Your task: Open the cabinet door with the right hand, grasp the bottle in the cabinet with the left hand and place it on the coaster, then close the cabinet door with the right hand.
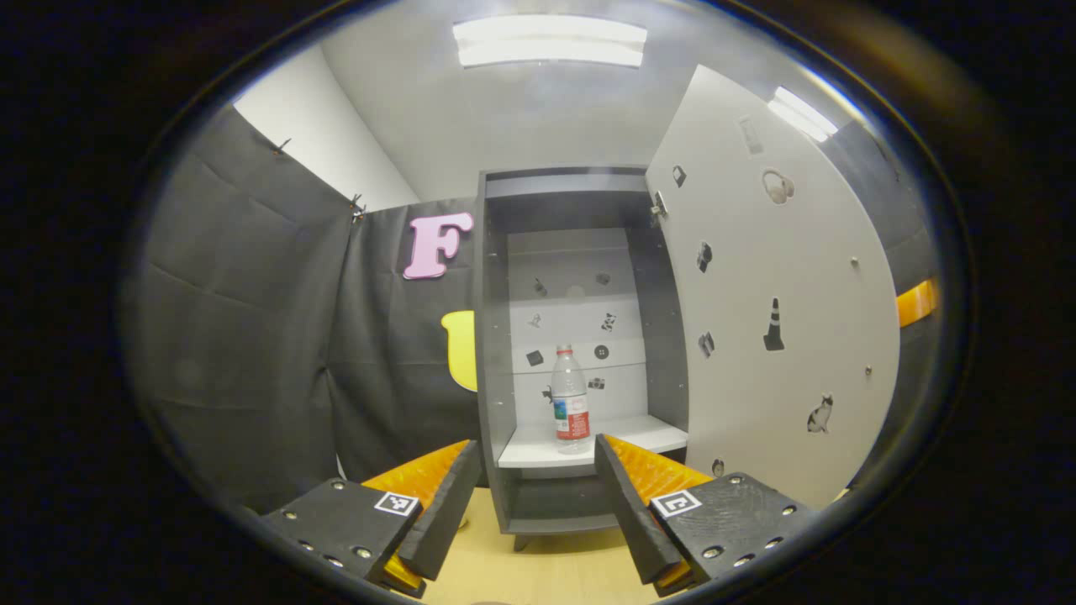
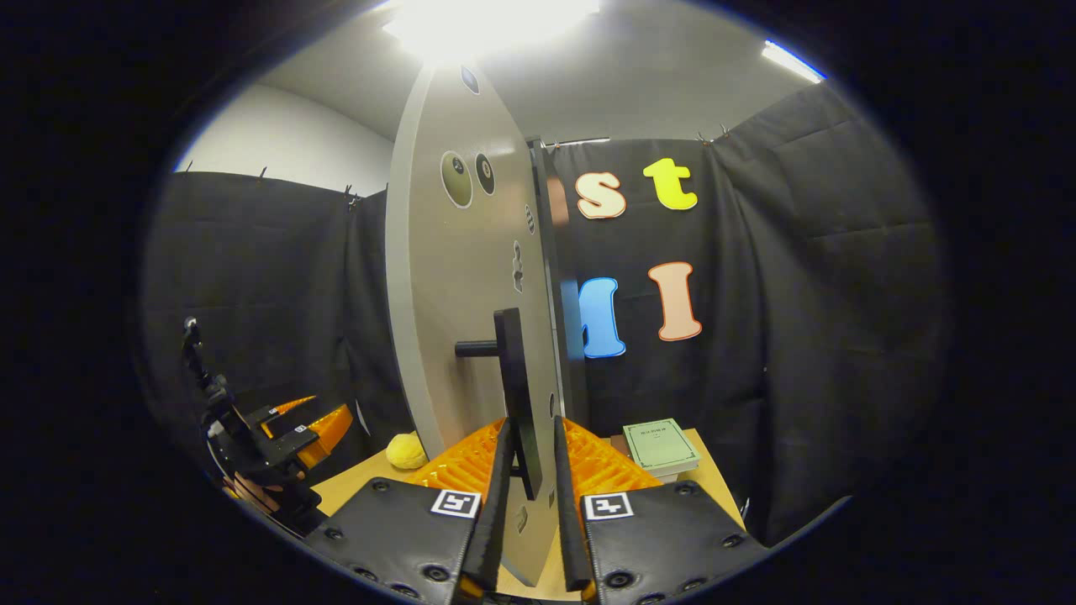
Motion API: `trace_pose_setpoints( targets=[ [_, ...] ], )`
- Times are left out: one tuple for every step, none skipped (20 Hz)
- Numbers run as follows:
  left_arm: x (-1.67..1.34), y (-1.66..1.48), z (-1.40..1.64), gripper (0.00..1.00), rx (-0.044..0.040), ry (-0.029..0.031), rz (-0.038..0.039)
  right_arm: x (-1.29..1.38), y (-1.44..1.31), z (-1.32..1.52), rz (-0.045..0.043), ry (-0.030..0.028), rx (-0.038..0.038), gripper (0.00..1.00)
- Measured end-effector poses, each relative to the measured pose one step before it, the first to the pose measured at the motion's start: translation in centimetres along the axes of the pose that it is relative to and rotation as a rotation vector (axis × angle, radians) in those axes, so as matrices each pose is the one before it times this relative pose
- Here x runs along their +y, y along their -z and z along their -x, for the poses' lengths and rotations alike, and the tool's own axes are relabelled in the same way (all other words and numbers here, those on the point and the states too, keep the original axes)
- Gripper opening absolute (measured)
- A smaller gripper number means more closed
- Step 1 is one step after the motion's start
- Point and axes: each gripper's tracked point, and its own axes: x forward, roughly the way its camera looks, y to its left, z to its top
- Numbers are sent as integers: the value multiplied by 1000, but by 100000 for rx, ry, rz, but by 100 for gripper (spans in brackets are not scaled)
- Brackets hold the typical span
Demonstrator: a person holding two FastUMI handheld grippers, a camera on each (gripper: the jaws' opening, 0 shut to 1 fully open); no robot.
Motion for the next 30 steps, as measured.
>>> trace_pose_setpoints(
  targets=[
    [-502,-302,-1205,82,-99,1503,827,-967,-116,216,3119,1798,-495,43],
    [-247,-240,-1158,84,-5,899,1292,-501,298,-223,2740,590,-135,53],
    [-71,91,-1126,84,776,910,1348,-678,398,135,2598,1068,-47,65],
    [-196,57,-1338,82,1088,633,1146,-849,488,269,2234,1614,-37,70],
    [-210,196,-1421,82,1182,485,755,-817,435,204,1474,1998,48,83],
    [-160,184,-1387,82,1092,554,181,-883,589,138,244,2377,579,92],
    [-190,193,-1573,82,736,653,-107,-915,649,43,-1274,2763,1026,96],
    [-89,225,-1576,82,690,762,-169,-761,448,-107,-1929,2433,1013,97],
    [-220,129,-1586,82,499,1148,144,-838,365,-55,-2774,2572,869,97],
    [-259,142,-1558,82,245,1148,583,-695,197,-194,-2780,2394,468,97],
    [-201,175,-1226,82,120,1232,539,-851,27,-45,-2454,2880,64,97],
    [-104,176,-1502,83,259,825,217,-998,-95,-83,-2274,3548,-508,98],
    [-25,35,-1229,83,221,578,151,-992,-78,-105,-2200,3513,-531,98],
    [-98,127,-1304,82,193,857,166,-685,67,-158,-2111,2868,-447,98],
    [-125,124,-979,82,181,1109,111,-748,-6,-104,-1861,3139,-309,96],
    [-355,42,-1003,82,75,1623,-198,-742,92,-192,-1377,2714,76,95],
    [-299,69,-1064,83,-25,962,-649,-595,94,-74,-905,2768,181,96],
    [-75,86,-1111,84,-426,655,-717,-591,-81,-67,-376,2698,-171,96],
    [-90,77,-945,84,-472,559,-287,-493,-77,58,117,2482,-224,92],
    [-124,16,-835,82,-509,660,271,-561,13,86,362,2476,-190,92],
    [-234,-21,-807,82,-320,1288,711,-311,96,-143,357,2341,-35,92],
    [67,-6,-583,82,-280,663,875,-290,-62,-38,79,1907,-209,92],
    [111,-32,-711,84,-471,479,459,10,-16,115,-177,1448,-128,92],
    [190,-21,-629,82,-224,96,-94,-82,-28,16,-277,1327,-157,92],
    [259,143,-624,83,-173,-162,-368,-228,89,9,-219,1336,-224,92],
    [245,133,-561,84,-18,-222,-721,-80,13,37,-104,1308,-135,92],
    [282,209,-729,84,-326,-484,-860,-20,267,121,-115,1335,-113,92],
    [215,196,-659,84,82,-32,-469,-46,115,20,-236,1269,27,92],
    [150,263,-352,82,88,98,-79,-17,249,-129,-278,1171,429,92],
    [167,186,-540,83,171,-30,410,-12,215,-79,-320,1089,401,92]
  ],
)
